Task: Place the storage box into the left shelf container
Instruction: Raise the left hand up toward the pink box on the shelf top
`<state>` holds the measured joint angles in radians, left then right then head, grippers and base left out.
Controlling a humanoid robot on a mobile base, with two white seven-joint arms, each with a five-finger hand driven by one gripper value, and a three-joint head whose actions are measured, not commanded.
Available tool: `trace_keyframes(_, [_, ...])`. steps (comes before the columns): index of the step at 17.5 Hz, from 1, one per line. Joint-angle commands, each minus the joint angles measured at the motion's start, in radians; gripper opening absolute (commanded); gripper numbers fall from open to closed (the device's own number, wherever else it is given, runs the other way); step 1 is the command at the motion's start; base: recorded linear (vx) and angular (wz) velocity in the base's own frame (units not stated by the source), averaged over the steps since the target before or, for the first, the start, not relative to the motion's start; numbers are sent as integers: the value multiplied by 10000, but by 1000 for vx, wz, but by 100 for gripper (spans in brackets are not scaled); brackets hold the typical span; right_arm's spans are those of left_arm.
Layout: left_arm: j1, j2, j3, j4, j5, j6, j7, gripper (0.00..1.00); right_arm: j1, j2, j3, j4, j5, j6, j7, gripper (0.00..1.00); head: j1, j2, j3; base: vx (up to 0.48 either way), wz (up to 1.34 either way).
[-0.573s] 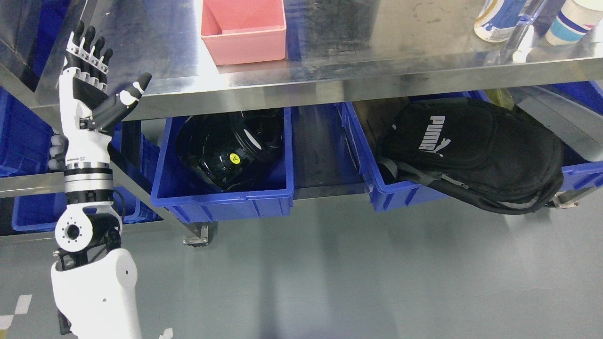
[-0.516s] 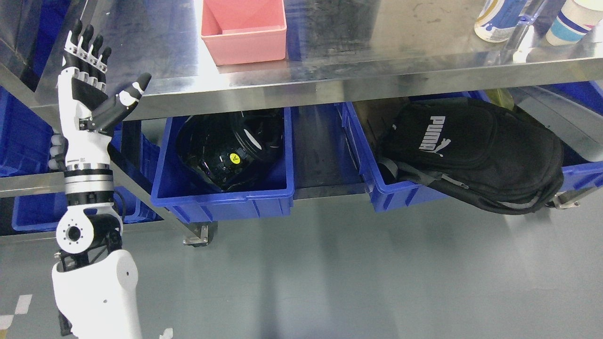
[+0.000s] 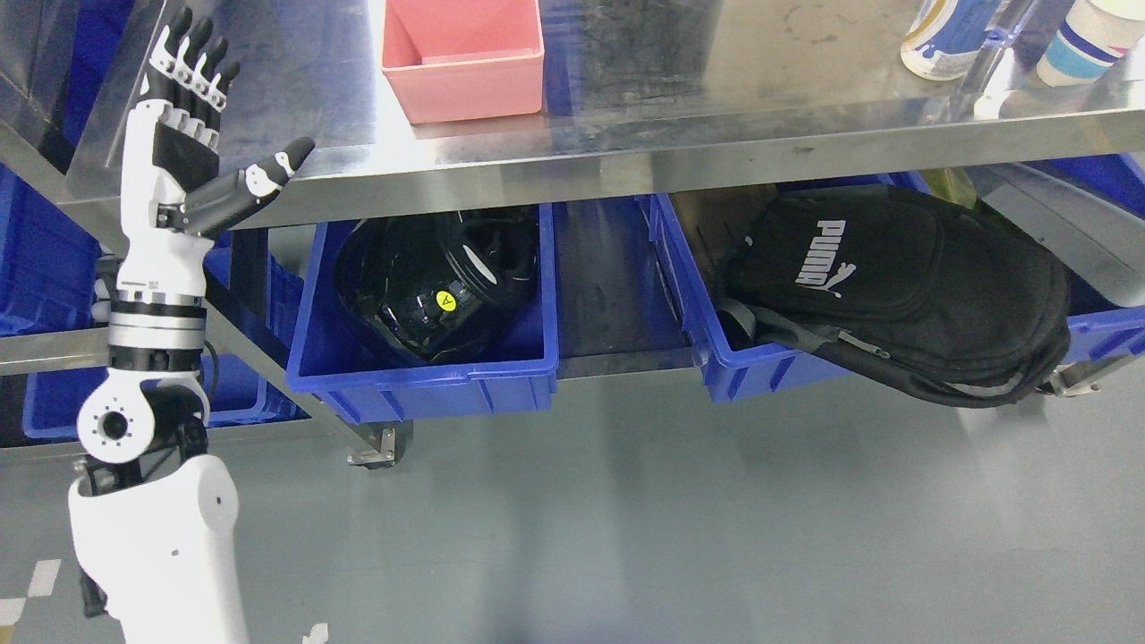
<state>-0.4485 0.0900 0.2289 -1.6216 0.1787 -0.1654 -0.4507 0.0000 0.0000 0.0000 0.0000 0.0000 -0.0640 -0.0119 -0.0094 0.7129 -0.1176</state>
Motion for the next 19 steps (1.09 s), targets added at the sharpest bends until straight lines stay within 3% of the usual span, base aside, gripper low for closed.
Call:
trace_keyframes(1, [-2427,3800,-1360,1763,-312,89,-1487,100,-76,-175,-30,-175,-15,-4,-4,100,0,0,0,0,0])
trace_keyframes(3, [-3258,4787,-2972,2087,-406,89,-1843,100,-76,-175,-30,-175,-15,-4,-19,100,0,0,0,0,0])
trace_keyframes(7, [-4288,4945,-4986,2394,-1521,105,-2991,100,-76,-175,-30,-175,-15,-4,-4,100,0,0,0,0,0])
trace_keyframes(12, [-4979,3489,-5694,3698,-3993,364,-3669,96,-76,-175,-30,-175,-15,-4,-19,100,0,0,0,0,0])
trace_keyframes(19, [-6236,2247,-6598,4311,-4087,1224,-3807,93,-76,-175,-30,-175,-15,-4,-19,100,0,0,0,0,0])
